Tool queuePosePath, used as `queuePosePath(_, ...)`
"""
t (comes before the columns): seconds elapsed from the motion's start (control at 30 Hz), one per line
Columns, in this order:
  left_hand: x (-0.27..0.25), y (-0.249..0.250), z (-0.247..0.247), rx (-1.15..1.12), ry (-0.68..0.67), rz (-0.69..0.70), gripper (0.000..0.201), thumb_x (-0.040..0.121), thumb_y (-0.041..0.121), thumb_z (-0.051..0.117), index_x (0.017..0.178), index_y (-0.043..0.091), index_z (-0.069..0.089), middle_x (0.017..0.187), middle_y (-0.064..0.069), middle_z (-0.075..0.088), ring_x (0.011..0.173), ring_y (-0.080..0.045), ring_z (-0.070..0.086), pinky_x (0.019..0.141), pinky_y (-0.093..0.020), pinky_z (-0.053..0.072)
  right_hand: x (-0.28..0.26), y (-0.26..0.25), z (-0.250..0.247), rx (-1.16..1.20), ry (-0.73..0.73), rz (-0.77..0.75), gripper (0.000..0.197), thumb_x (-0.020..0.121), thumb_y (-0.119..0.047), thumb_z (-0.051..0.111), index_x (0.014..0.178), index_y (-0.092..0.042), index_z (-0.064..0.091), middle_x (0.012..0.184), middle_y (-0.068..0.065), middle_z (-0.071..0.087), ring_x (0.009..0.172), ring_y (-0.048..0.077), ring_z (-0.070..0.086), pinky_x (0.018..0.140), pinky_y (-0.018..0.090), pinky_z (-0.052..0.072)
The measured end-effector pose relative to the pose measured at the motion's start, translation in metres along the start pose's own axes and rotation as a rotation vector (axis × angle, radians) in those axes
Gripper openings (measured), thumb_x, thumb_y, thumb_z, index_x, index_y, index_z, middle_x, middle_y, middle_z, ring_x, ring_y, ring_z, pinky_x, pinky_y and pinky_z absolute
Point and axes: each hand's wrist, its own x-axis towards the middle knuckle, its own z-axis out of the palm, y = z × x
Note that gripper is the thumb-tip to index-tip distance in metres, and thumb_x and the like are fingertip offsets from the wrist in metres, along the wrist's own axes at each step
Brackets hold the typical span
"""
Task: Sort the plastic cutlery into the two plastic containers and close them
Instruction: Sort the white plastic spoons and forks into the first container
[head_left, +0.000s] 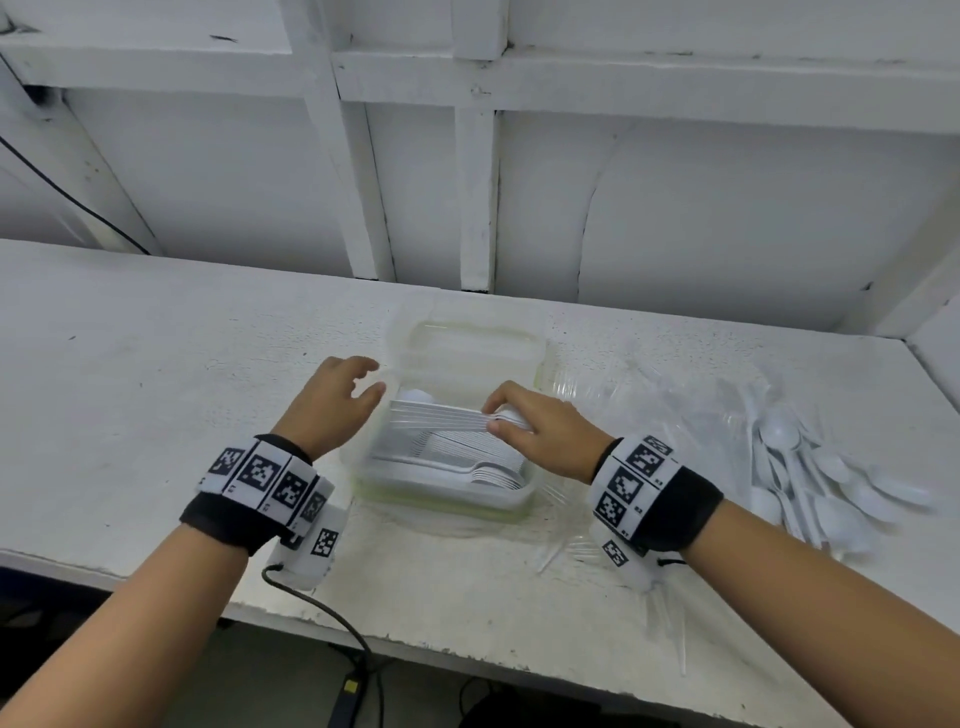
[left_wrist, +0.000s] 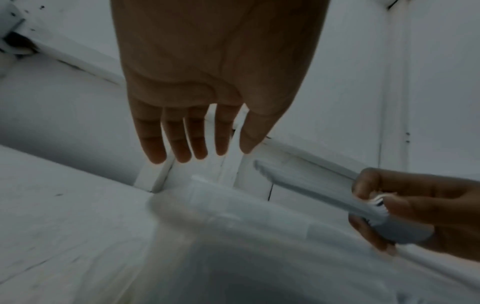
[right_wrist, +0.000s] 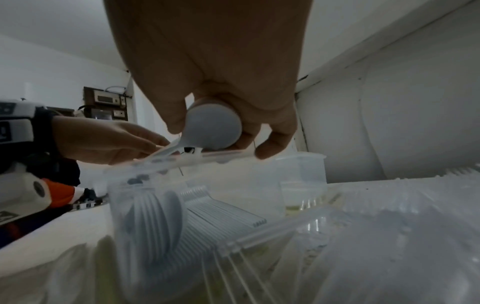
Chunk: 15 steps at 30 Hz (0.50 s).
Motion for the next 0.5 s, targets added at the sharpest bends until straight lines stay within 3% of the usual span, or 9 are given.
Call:
queuePosePath(0.13, -0.001, -0.016, 0.008, -0.031, -0.024, -0.145, 0.043, 0.095, 0.023, 0.05, 0.136, 0.009, 0.045, 0.126, -0.014, 0.055, 0.111, -0.026, 0.054, 0.091, -0.033, 0.041, 0.013, -0.01, 0.011, -0.207, 0.014, -0.018, 0.028, 0.098, -0.04, 0.038, 0.118, -0.024, 0.047, 0.113, -0.005, 0.06, 0.102, 0.016, 0.055, 0.095, 0.041, 0.025)
queuePosePath(0.27, -0.004, -0.022, 0.011, -0.246, -0.035, -0.209, 0.035, 0.096, 0.011, 0.045, 0.13, 0.007, 0.05, 0.108, -0.01, 0.061, 0.084, -0.022, 0.06, 0.067, -0.029, 0.051, 0.021, -0.014, 0.018, -0.224, -0.085, -0.006, 0.027, 0.098, -0.039, 0.036, 0.118, -0.023, 0.045, 0.106, -0.002, 0.062, 0.091, 0.018, 0.056, 0.099, 0.044, 0.025)
queuePosePath(0.33, -0.003, -0.024, 0.011, -0.299, -0.033, -0.224, 0.034, 0.095, 0.007, 0.043, 0.129, 0.005, 0.05, 0.103, -0.01, 0.062, 0.084, -0.022, 0.061, 0.07, -0.033, 0.054, 0.021, -0.013, 0.02, -0.247, -0.148, 0.014, 0.027, 0.099, -0.038, 0.035, 0.118, -0.021, 0.043, 0.102, -0.001, 0.063, 0.081, 0.017, 0.052, 0.1, 0.044, 0.023)
queuePosePath(0.5, -0.004, -0.025, 0.012, -0.308, -0.038, -0.223, 0.034, 0.095, 0.006, 0.042, 0.128, 0.006, 0.05, 0.102, -0.01, 0.063, 0.085, -0.022, 0.062, 0.072, -0.034, 0.054, 0.021, -0.012, 0.022, -0.398, -0.238, 0.035, 0.024, 0.099, -0.035, 0.034, 0.117, -0.02, 0.042, 0.065, -0.009, 0.049, 0.077, 0.018, 0.046, 0.101, 0.044, 0.023)
